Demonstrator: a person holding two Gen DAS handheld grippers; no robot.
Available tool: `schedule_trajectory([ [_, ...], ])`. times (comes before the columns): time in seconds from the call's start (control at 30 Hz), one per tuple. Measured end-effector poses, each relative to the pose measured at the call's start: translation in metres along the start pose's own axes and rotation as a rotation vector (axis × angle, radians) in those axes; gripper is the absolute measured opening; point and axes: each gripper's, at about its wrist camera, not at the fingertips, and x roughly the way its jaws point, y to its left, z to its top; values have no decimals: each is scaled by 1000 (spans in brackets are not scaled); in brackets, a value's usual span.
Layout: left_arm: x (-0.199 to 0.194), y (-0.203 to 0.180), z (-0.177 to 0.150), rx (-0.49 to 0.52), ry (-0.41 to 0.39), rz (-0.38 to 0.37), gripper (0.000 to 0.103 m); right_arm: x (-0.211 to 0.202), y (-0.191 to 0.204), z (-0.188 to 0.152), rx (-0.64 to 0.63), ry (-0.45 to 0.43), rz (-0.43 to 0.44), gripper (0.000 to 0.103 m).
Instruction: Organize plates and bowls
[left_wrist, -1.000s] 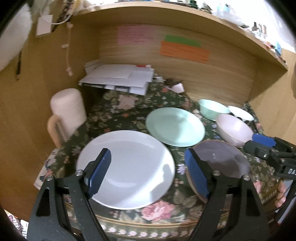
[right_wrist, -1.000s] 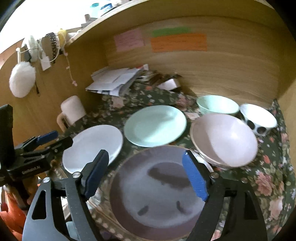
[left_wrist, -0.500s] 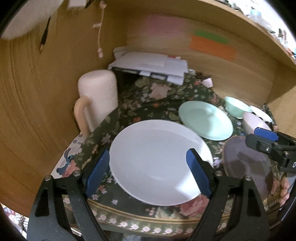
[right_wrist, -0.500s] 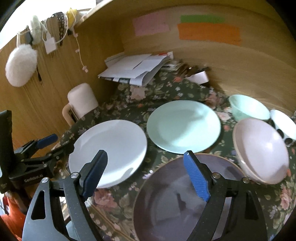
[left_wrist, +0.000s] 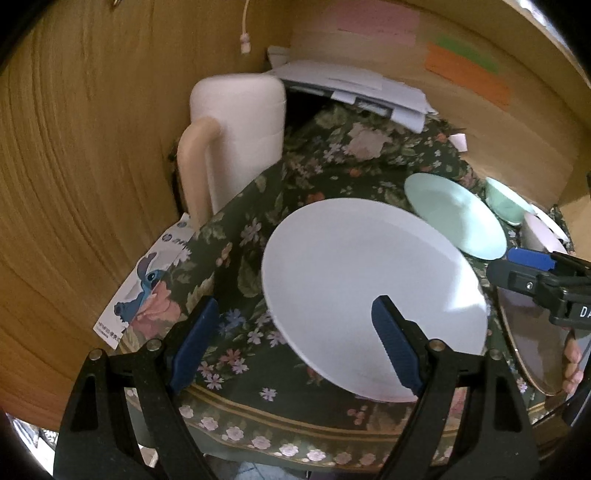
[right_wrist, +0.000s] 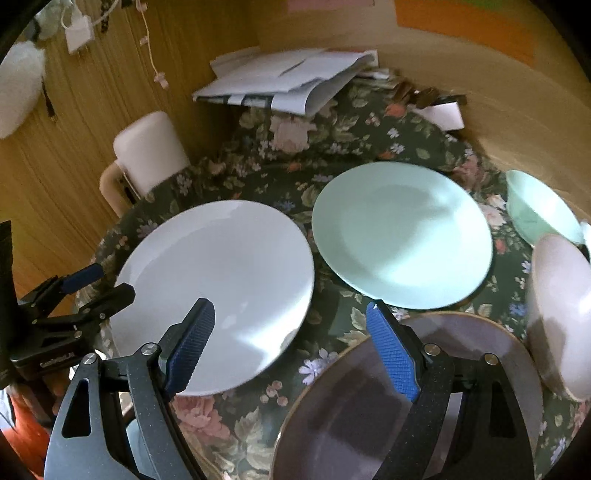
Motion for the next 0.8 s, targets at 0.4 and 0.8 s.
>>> schedule_trajectory([
  [0.4,19,9,-1,-31,35,-16,50,32,-3,8,14,63,43,46],
  [0.8,23,7,0,-35,57,-71,33,51,-3,12,13,125,64,35],
])
